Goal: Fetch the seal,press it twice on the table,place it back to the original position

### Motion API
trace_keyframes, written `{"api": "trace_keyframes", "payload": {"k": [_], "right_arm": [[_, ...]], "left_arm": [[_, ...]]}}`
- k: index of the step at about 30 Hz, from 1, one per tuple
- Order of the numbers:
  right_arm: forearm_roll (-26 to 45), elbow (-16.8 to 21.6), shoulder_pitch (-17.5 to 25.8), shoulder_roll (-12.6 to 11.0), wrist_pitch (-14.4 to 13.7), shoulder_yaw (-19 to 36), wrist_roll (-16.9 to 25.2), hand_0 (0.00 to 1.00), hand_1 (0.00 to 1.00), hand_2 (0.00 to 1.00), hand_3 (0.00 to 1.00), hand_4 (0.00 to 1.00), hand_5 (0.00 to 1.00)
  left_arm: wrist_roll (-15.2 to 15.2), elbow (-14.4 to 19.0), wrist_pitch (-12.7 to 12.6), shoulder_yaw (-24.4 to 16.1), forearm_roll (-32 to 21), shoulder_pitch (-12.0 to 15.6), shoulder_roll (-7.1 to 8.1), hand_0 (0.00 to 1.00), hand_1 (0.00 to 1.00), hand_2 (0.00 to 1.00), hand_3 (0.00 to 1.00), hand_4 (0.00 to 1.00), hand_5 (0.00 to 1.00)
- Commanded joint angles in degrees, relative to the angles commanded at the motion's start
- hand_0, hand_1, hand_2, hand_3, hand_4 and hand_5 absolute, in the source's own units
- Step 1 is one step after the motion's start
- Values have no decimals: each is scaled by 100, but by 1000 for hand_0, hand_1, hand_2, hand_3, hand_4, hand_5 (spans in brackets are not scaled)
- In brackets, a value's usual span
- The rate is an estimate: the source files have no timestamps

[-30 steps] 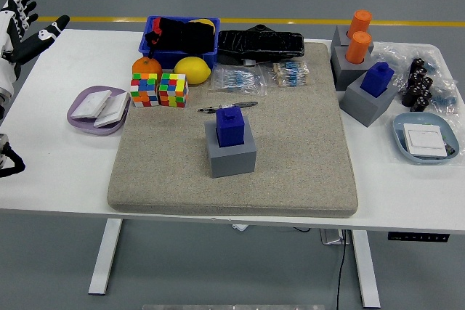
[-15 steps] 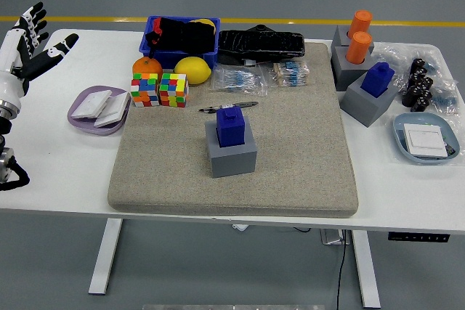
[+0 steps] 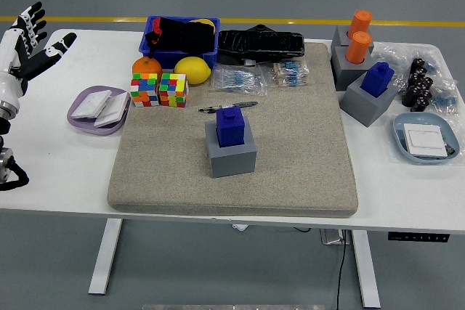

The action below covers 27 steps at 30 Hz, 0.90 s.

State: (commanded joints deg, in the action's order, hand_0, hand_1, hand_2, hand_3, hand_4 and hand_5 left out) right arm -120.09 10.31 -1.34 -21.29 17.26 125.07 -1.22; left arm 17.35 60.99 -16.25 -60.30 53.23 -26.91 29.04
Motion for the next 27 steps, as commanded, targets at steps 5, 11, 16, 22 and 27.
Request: {"api": "trace_keyframes", "payload": {"k": [5,11,16,22,27], "right_arm": [[24,0,0,7,-6,18,-19,907,805,799,788,965,687],[67,0,-15,-2,-7,-15,-28,907,804,799,788,964,686],[66,0,-16,-35,-16,-39,-11,906,802,797,788,961,684],[144,0,-31,-69,-12,-80,-1,906,802,797,787,961,685],[157,0,-47,-56,-3,-83,-10,906,801,797,787,957,683]], "left_arm": [[-16,18,4,103,-1,-63,30,894,947,966,969,913,409],[-19,31,5,129,-9,-92,28,894,946,963,967,908,394],[-25,48,6,145,-9,-119,22,893,945,961,967,907,390],[-32,57,14,172,-12,-172,13,892,944,961,965,904,387],[-28,44,14,181,-24,-196,12,894,942,960,965,903,384]]}}
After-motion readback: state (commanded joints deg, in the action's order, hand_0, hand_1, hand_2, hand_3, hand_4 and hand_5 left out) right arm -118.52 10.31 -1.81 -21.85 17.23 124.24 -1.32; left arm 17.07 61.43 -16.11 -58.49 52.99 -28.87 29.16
